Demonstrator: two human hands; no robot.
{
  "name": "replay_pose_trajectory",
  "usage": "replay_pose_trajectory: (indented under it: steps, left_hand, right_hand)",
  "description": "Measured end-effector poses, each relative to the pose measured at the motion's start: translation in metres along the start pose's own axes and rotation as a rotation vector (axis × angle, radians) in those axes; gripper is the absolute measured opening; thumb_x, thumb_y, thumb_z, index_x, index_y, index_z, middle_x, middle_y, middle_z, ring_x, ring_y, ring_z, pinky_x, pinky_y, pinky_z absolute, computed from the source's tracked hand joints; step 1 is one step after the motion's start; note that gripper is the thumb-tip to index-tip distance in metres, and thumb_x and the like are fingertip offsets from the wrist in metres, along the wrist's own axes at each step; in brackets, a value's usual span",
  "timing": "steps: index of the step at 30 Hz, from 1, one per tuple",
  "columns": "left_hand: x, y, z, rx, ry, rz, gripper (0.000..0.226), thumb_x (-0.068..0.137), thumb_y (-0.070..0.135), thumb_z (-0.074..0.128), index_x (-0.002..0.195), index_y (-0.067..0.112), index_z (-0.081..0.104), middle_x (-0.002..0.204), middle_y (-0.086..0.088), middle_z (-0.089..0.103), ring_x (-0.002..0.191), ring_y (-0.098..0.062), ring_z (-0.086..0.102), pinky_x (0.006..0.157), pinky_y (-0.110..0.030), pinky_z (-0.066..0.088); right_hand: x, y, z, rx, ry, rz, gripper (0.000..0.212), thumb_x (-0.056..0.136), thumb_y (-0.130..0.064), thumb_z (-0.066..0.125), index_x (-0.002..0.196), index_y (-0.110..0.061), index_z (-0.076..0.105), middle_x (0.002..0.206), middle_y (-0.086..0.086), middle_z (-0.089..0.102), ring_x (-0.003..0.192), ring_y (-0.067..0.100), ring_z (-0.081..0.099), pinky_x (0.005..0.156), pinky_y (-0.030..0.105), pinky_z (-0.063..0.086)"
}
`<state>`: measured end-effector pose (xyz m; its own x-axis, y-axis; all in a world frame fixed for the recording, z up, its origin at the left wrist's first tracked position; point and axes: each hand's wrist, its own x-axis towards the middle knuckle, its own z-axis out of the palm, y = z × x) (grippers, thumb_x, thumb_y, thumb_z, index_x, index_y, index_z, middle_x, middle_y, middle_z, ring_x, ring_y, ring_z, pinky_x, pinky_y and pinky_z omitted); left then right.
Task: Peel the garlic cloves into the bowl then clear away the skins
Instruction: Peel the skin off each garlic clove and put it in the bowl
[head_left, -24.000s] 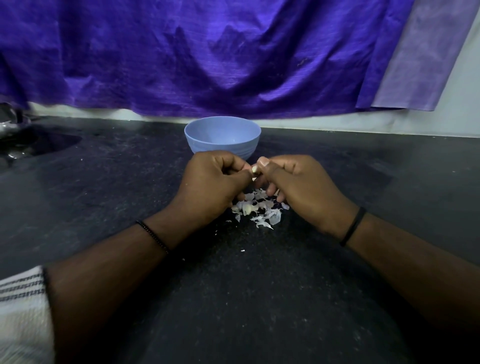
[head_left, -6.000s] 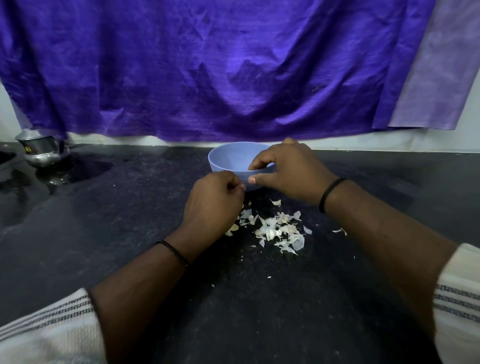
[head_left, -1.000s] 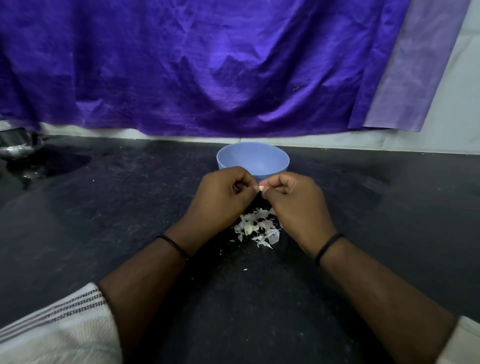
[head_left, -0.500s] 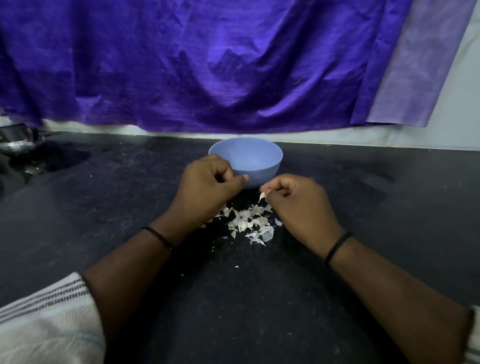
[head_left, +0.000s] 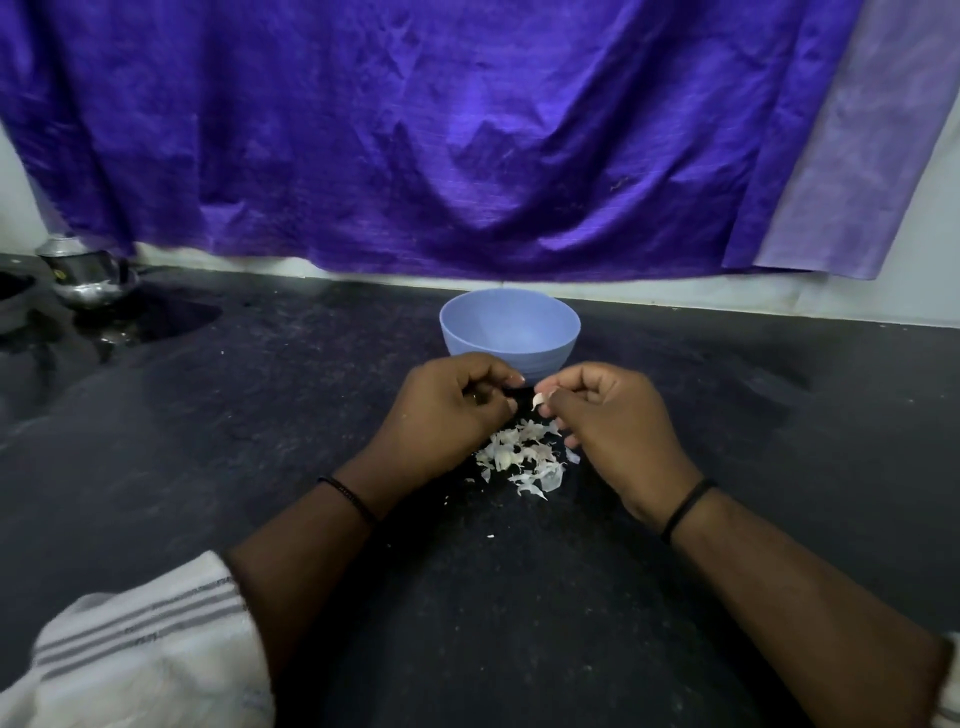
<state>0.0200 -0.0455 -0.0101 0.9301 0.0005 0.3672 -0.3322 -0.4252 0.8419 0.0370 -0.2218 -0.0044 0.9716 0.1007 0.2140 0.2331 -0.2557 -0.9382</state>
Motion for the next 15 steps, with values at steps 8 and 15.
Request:
replay_pose_trajectory:
  steps: [8, 15]
  left_hand:
    - [-0.001, 0.013, 0.014, -0.051, -0.025, 0.011, 0.019, 0.079, 0.005, 0.08, 0.095, 0.015, 0.074, 0.073, -0.006, 0.072, 0.054, -0.004, 0.056, 0.055, -0.017, 0.048]
    - [0.005, 0.002, 0.01, 0.016, 0.021, -0.02, 0.007, 0.083, 0.016, 0.079, 0.088, 0.013, 0.076, 0.069, -0.002, 0.072, 0.056, -0.007, 0.064, 0.055, -0.022, 0.051]
  right_hand:
    - [-0.001, -0.008, -0.001, 0.108, -0.025, 0.022, 0.009, 0.084, -0.003, 0.072, 0.084, -0.012, 0.071, 0.071, 0.005, 0.074, 0.059, 0.011, 0.064, 0.055, 0.027, 0.05]
    - [0.0, -0.008, -0.001, 0.267, -0.034, 0.061, 0.007, 0.086, -0.003, 0.071, 0.089, -0.009, 0.074, 0.073, 0.003, 0.074, 0.062, 0.005, 0.061, 0.057, 0.019, 0.052]
